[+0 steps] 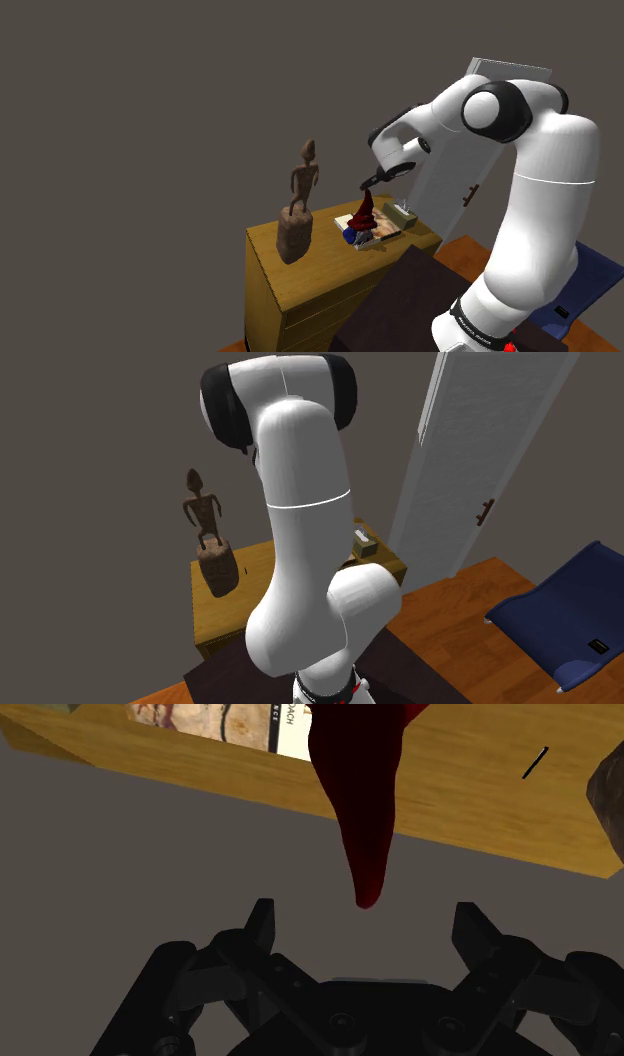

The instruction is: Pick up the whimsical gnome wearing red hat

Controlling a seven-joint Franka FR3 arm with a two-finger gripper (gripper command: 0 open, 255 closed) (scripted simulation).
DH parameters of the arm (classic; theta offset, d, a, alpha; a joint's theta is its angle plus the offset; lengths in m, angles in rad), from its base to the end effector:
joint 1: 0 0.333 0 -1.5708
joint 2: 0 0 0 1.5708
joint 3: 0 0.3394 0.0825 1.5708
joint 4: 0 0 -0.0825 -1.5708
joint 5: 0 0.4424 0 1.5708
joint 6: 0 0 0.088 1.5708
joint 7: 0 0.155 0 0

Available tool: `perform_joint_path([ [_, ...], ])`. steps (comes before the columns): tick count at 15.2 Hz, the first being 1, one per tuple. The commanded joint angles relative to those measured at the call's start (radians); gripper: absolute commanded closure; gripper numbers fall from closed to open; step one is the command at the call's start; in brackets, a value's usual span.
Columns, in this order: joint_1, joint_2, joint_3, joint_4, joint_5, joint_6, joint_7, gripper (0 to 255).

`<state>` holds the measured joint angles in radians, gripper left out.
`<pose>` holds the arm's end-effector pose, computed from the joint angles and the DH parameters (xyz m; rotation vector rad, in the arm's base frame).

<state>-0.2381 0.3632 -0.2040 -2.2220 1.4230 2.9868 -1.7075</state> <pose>0.5131 -0.3172 0.1613 2.9204 -0.1178 0.7951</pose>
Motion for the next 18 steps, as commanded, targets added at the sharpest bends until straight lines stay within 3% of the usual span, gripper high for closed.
perform_joint_path([
  [1,-0.020,0.030,0.017,0.022,0.071,0.000,-0.073,0],
  [4,-0.035,0.070,0.033,0.049,0.160,0.003,-0.160,0],
  [6,-0.037,0.078,0.035,0.054,0.178,0.002,-0.177,0],
  [7,-0.037,0.077,0.035,0.053,0.181,0.002,-0.181,255],
  [15,-0.038,0.077,0.036,0.053,0.186,0.002,-0.186,255],
  [18,-0.030,0.051,0.028,0.036,0.118,0.002,-0.119,255],
])
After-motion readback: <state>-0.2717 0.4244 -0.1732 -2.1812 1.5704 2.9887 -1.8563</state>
